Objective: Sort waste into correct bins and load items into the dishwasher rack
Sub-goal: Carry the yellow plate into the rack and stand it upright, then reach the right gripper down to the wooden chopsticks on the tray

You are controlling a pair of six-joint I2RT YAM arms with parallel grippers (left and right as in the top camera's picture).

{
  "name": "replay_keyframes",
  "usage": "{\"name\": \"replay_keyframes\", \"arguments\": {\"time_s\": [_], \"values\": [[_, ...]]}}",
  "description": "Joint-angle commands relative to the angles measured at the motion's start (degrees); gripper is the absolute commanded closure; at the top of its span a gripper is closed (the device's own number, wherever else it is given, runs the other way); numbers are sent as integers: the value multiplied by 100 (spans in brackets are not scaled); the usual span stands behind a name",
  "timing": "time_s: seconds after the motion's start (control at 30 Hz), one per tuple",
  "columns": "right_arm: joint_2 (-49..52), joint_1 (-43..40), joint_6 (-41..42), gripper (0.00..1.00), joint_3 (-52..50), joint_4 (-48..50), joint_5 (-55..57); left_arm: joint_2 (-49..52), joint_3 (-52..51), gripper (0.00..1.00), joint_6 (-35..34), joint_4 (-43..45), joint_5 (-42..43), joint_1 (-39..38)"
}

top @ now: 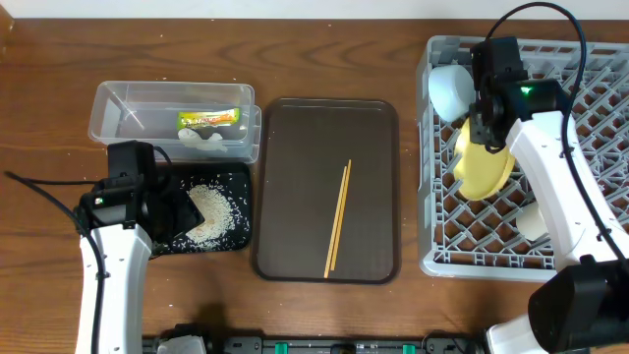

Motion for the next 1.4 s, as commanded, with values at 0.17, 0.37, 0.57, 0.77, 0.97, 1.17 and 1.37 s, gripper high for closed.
{"name": "replay_keyframes", "arguments": {"time_s": [0.17, 0.37, 0.57, 0.77, 0.97, 1.17, 1.37], "values": [[-623, 48, 385, 35, 48, 7, -348, -20, 35, 28, -50, -42, -28, 35], [-1456, 55, 380, 25, 52, 306, -1652, -20, 35, 28, -48, -37, -26, 35], [-1572, 334, 389, 32, 33, 55, -3364, -20, 35, 28, -50, -37, -28, 35], [-1202, 1102, 741, 32, -243, -214, -3407, -20, 35, 28, -50, -39, -26, 35], [-466, 2079, 1150, 32, -640, -52, -3405, -20, 35, 28, -48, -39, -26, 35], [352, 2610, 1572, 32, -887, 175, -3405, -20, 35, 28, -50, -39, -26, 35], [1202, 2922, 1764, 33, -953, 527, -3407, -20, 35, 28, -50, -39, -28, 35]]}}
